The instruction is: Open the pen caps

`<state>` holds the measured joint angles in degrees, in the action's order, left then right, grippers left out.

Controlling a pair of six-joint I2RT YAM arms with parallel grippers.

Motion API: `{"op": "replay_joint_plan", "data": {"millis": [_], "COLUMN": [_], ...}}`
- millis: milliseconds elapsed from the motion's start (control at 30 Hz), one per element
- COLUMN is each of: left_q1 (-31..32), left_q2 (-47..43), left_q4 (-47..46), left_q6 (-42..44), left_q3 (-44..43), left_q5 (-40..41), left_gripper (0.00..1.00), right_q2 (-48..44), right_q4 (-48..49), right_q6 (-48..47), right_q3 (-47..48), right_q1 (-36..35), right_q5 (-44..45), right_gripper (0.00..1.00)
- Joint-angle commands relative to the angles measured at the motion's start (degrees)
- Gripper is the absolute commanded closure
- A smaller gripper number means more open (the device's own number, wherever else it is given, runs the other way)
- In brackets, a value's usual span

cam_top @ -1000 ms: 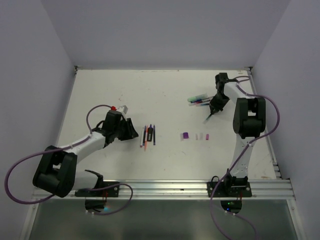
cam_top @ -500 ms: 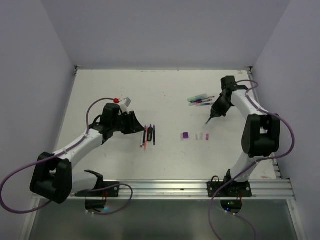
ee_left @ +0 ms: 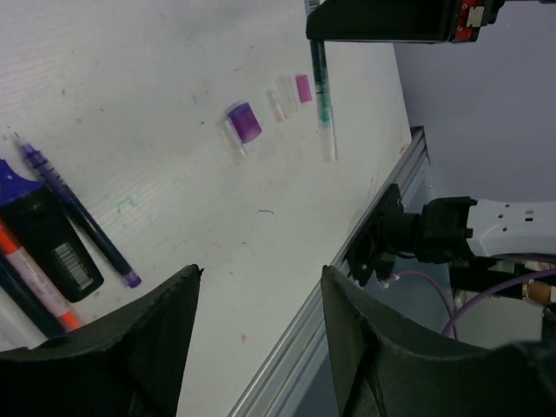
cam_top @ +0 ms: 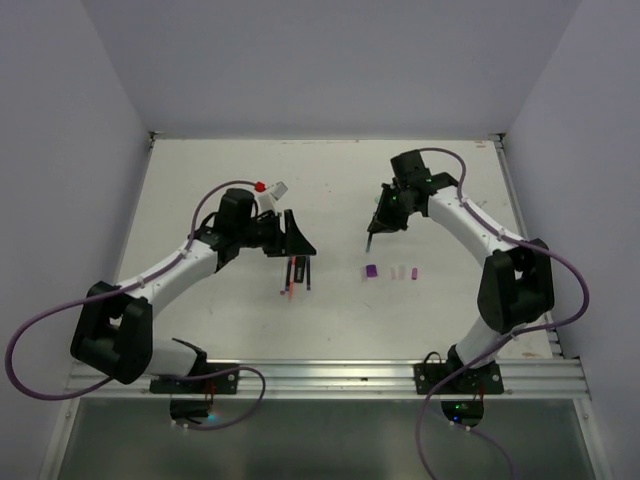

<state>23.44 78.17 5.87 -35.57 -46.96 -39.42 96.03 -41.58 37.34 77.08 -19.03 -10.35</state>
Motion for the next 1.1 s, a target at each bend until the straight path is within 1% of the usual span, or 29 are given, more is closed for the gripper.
{"op": "replay_joint_plan", "data": {"millis": [0,67,300,667,800,1067], "left_q1": [1.5,2.0,4.5,6.6,6.8,6.7], "left_q2": [0.8,1.5,2.3,5.4,5.8,5.5], "left_q4": [-1.9,-2.2,-2.3,-3.4,-3.6,-2.3], "left_q6": [-2.1,-1.9,-1.8,-1.8,-1.8,-0.3], "left_q3": [-2.6,-3.0,-3.3,-4.3,-3.9,-3.8], "left_q5": [-3.0,-3.5,-1.7,-1.5,-1.8,-1.5], "left_gripper": [0.39,0.36,0.35,0.39,0.40,0.43], "right_q2": [-3.7,-3.5,-3.0,-2.0,-0.4,2.1], "right_q4": [2.4,2.2,2.5,3.2,2.6,2.4], "right_q6": [3.3,4.0,7.6,12.6,13.0,13.0], "right_q3": [1.6,2.4,3.6,6.8,8.3,11.2], "right_q1": [-3.3,-5.3,-9.8,-15.2,-16.7,-19.2], "right_q5": [-0.5,-0.4,1.8,5.7,6.2,7.4], "right_gripper": [1.00,1.00,1.00,1.00,1.00,1.00]}}
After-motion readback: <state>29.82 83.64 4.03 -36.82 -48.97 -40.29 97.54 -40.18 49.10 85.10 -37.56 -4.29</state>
